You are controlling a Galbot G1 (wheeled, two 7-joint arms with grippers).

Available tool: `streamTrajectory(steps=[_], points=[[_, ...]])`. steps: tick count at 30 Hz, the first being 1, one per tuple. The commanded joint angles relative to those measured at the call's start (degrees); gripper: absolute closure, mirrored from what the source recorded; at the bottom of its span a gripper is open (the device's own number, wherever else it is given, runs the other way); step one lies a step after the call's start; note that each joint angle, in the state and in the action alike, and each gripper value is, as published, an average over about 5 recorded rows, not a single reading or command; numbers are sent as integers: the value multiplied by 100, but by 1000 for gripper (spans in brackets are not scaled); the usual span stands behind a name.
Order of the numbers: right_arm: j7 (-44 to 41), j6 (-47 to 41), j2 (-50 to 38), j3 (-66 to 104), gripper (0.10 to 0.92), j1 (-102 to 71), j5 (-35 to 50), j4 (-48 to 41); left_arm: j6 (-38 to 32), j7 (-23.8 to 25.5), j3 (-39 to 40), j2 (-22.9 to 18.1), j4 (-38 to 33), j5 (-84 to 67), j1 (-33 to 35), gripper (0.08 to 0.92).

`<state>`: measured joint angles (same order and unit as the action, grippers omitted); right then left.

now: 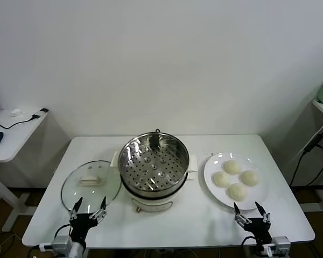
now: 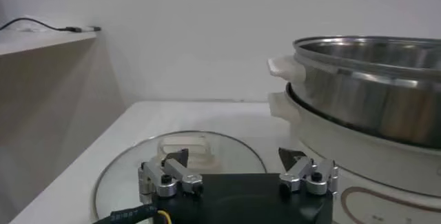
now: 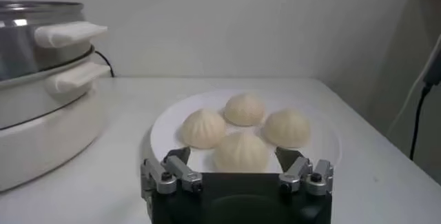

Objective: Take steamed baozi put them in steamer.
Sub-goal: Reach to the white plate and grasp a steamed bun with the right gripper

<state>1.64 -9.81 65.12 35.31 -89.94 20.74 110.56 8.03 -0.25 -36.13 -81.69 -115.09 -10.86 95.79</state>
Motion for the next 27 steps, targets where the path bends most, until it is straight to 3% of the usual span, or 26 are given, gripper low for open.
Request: streamTrajectory(steps=[1, 4, 7, 15, 21, 27], points=[[-60, -926, -974, -100, 202, 1681, -101, -74, -161, 55, 16, 41, 4, 82, -4, 177], [-472, -1135, -1640, -526, 203, 2792, -86, -708, -227, 79, 27, 85, -4, 72, -17, 177], [-1408, -1021, -2444, -1376, 203, 4122, -201, -1638, -280, 115, 26, 133, -21, 77, -19, 177], [-5019, -102, -4141, -5427, 203, 7854, -785, -3645, -402, 242, 28, 236, -24, 214, 3, 177], [-6939, 1371, -3867, -9290, 203, 11128, -1337, -5088, -528, 317, 41, 249, 8, 360, -40, 177], [-7505, 1718, -2883, -11709, 203, 12768, -1368, -5871, -649, 340, 89, 234, 109, 464, -62, 177]])
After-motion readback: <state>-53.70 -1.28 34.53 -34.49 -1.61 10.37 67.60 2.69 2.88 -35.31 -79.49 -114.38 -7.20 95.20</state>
